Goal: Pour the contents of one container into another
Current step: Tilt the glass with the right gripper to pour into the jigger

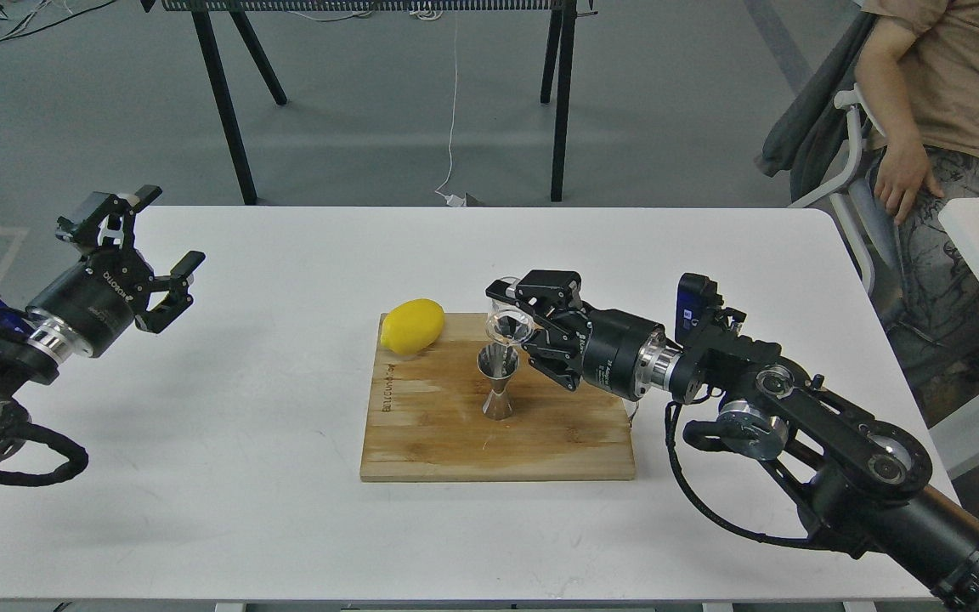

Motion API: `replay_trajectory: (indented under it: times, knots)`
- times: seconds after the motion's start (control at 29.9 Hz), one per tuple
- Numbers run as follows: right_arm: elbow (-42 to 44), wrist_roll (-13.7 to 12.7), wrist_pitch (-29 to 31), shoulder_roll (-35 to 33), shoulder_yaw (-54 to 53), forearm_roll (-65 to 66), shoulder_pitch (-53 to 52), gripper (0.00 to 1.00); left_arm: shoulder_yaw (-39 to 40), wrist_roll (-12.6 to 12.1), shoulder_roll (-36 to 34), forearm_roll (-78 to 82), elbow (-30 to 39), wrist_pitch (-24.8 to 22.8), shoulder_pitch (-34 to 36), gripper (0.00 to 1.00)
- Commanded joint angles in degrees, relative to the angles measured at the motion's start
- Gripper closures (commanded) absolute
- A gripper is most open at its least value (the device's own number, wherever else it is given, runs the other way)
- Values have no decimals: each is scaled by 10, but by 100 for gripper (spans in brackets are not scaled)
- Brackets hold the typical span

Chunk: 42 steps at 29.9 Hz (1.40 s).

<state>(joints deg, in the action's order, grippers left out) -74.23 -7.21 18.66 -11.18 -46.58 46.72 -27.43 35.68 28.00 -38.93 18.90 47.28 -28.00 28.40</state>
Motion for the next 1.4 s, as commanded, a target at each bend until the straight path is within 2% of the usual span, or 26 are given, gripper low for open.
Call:
replay_trajectory:
  times: [0.0,1.37]
  knots:
    - [4,1,1,2,0,14,0,60,0,0,1,0,-1,0,0,2]
    - [41,10,1,34,21,86,-17,60,2,0,2,-1,-4,0,2,2]
